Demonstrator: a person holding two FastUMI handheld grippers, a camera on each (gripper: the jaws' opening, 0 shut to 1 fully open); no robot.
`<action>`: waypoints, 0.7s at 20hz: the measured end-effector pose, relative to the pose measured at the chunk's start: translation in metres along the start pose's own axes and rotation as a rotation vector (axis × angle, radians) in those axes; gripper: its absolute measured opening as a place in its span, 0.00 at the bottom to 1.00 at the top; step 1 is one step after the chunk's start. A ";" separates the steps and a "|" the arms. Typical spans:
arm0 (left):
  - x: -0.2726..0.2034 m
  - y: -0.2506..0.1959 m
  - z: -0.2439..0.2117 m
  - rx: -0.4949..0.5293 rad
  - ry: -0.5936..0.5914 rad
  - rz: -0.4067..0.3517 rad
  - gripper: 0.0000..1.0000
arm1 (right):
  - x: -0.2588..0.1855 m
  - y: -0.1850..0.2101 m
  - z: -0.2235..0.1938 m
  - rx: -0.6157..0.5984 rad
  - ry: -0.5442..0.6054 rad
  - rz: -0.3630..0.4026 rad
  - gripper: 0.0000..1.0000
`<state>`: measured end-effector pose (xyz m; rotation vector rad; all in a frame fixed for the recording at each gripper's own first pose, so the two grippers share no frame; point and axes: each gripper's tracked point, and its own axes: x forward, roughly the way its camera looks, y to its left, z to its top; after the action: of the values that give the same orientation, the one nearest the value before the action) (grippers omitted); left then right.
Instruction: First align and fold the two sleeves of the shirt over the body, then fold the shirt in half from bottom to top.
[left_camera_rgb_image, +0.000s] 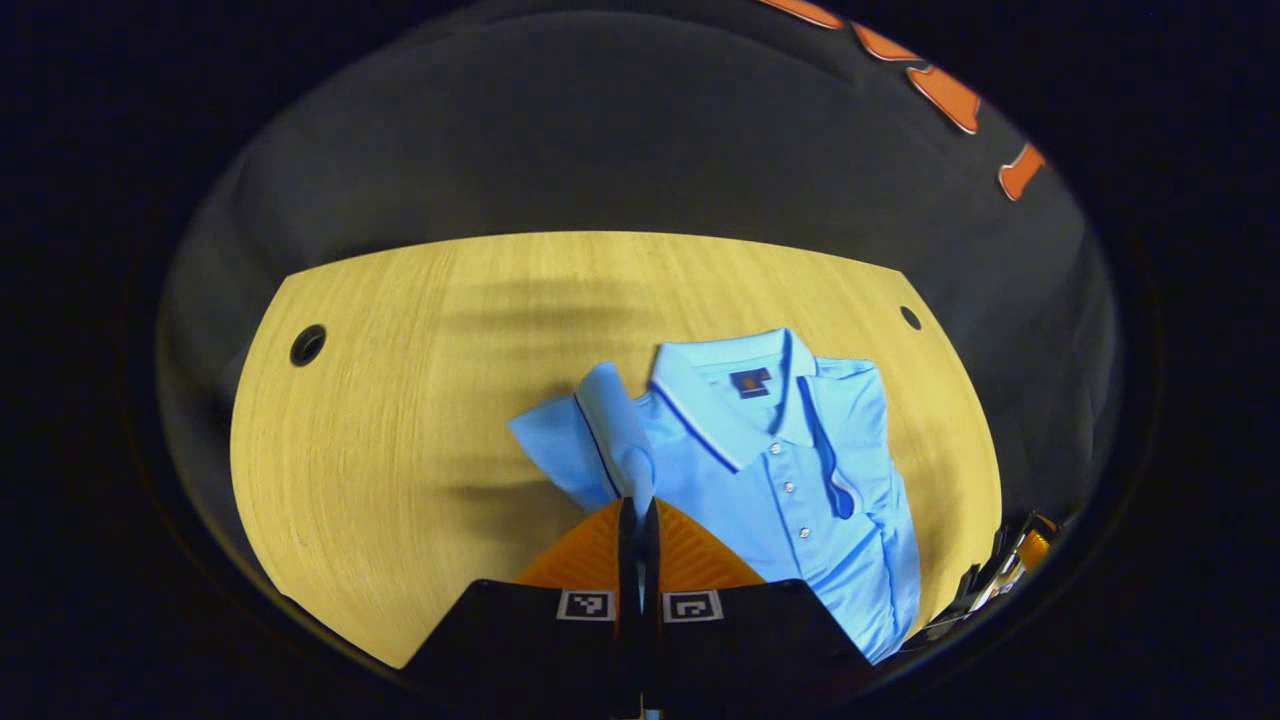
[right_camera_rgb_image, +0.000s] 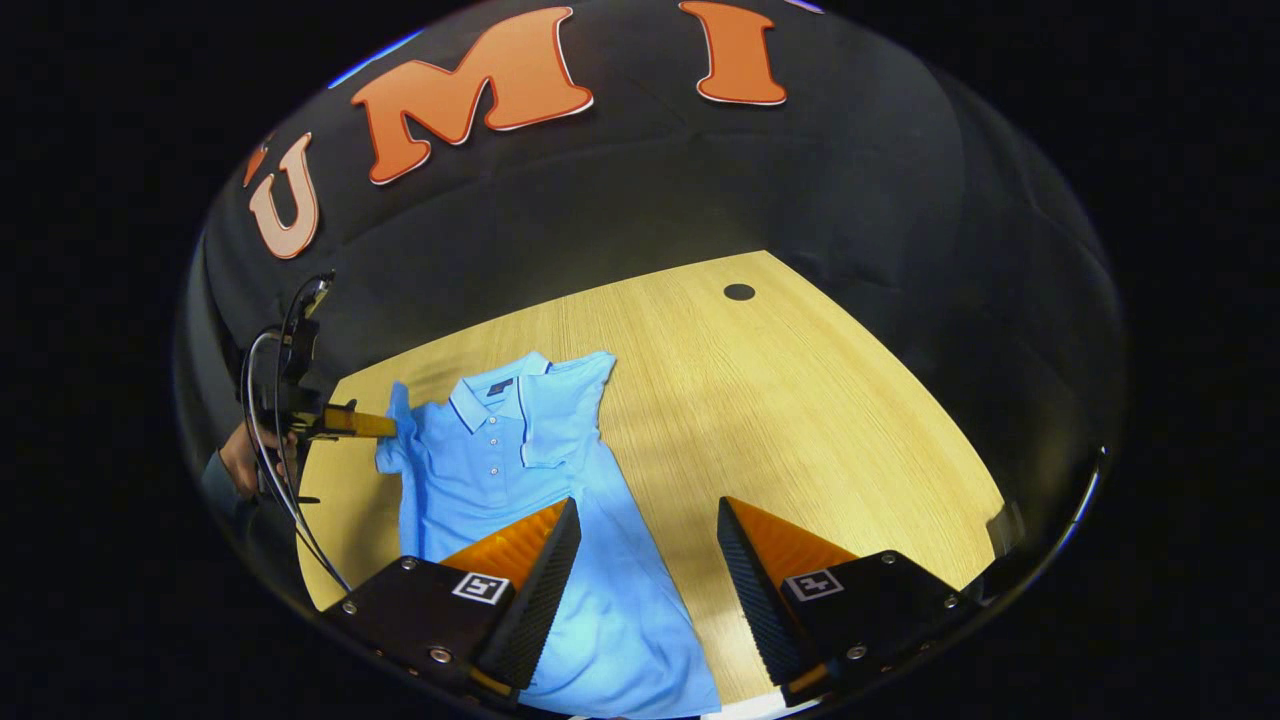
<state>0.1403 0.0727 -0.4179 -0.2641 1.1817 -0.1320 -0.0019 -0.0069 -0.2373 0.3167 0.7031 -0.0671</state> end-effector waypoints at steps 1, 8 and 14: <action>0.005 -0.007 0.000 0.010 0.005 0.000 0.04 | -0.002 -0.002 -0.003 0.008 0.002 -0.008 0.85; 0.038 -0.057 -0.001 0.054 0.062 -0.052 0.04 | -0.018 -0.012 -0.023 0.046 0.011 -0.055 0.85; 0.049 -0.097 -0.009 -0.006 0.081 -0.173 0.14 | -0.027 -0.018 -0.038 0.051 0.029 -0.049 0.85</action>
<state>0.1537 -0.0332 -0.4389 -0.3692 1.2384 -0.2932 -0.0487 -0.0132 -0.2518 0.3504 0.7391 -0.1274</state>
